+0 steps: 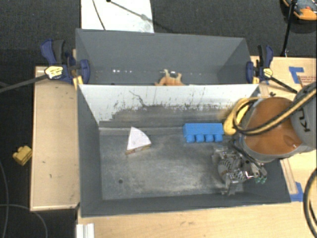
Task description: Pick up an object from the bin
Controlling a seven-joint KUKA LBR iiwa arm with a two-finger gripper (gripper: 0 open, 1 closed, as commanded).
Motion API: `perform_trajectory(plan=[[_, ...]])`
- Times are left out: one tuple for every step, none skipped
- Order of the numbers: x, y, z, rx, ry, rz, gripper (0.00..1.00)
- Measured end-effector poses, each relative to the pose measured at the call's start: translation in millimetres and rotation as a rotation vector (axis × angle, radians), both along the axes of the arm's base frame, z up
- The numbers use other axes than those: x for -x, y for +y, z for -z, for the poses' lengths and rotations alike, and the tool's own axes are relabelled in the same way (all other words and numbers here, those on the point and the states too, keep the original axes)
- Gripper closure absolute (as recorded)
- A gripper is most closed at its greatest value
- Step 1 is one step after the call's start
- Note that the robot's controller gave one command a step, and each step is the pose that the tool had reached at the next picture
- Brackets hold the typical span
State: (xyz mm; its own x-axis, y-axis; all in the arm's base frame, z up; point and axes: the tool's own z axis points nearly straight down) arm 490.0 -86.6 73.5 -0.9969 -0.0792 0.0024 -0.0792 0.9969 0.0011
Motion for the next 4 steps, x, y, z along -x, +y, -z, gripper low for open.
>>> perform_trajectory(plan=[[-20.5, -12.8, -18.7, 0.000, -0.004, -0.012, 0.00], [-24.0, -16.9, -22.4, 0.000, -0.006, -0.012, 0.00], [-73.5, -21.8, 1.7, -0.008, 0.008, -0.175, 1.00], [-73.6, -23.2, 3.1, -0.005, 0.004, -0.173, 0.00]])
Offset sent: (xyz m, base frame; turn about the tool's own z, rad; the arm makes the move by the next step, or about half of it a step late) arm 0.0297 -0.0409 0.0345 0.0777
